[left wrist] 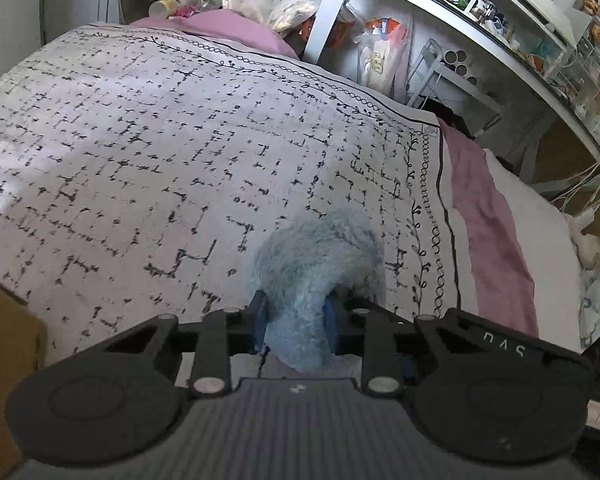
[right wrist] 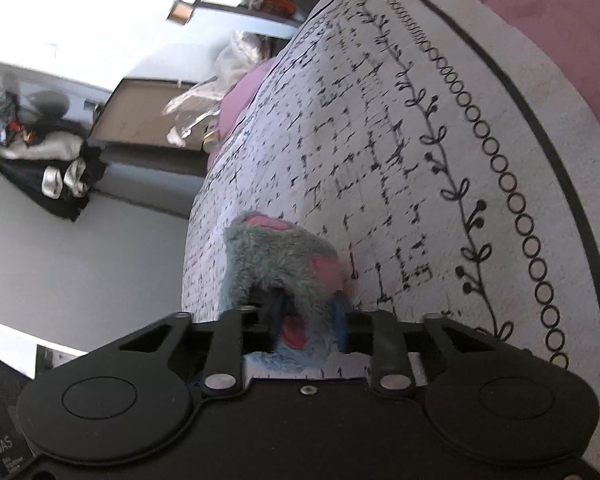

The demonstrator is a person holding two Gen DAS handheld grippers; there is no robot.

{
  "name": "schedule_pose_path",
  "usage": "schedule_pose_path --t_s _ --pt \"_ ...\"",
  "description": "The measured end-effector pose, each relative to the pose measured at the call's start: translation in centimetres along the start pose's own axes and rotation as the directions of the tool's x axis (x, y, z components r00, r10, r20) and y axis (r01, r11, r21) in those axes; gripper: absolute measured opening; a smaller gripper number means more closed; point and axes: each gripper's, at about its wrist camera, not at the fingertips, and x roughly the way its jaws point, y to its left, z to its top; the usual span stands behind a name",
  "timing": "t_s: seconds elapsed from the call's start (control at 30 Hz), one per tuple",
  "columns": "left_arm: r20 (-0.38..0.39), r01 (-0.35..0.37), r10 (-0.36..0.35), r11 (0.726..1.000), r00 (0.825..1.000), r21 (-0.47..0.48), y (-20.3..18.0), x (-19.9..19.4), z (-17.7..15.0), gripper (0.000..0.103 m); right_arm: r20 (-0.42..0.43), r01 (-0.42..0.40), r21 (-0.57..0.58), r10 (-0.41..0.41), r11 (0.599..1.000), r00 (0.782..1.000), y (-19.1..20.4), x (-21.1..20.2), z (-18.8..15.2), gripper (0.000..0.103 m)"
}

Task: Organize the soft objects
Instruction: 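Grasp the fluffy blue-grey plush with both tools and lift it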

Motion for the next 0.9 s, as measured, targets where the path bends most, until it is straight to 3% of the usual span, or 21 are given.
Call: schedule_pose_path --t_s 0.1,0.5,0.9 --pt "-0.01 -0.005 0.005 1.0 1.0 -0.004 0.1 -0.3 -0.5 0.028 -0.012 0.046 -0.05 -0.046 0.998 0.999 0.7 -0.2 -0.7 0.013" --pt "-0.006 0.003 -0.003 1.0 1.0 0.016 0.5 -4.2 -2.1 0.028 -0.026 0.111 -0.137 -0.116 0.984 0.993 4.1 -2.8 -3.4 0.012" --pt "0.036 0.046 -0.047 0.999 0.998 0.018 1.0 -9.9 -2.7 0.028 0.006 0.129 -0.187 -0.13 0.974 0.991 8.3 -6.1 -5.4 0.012"
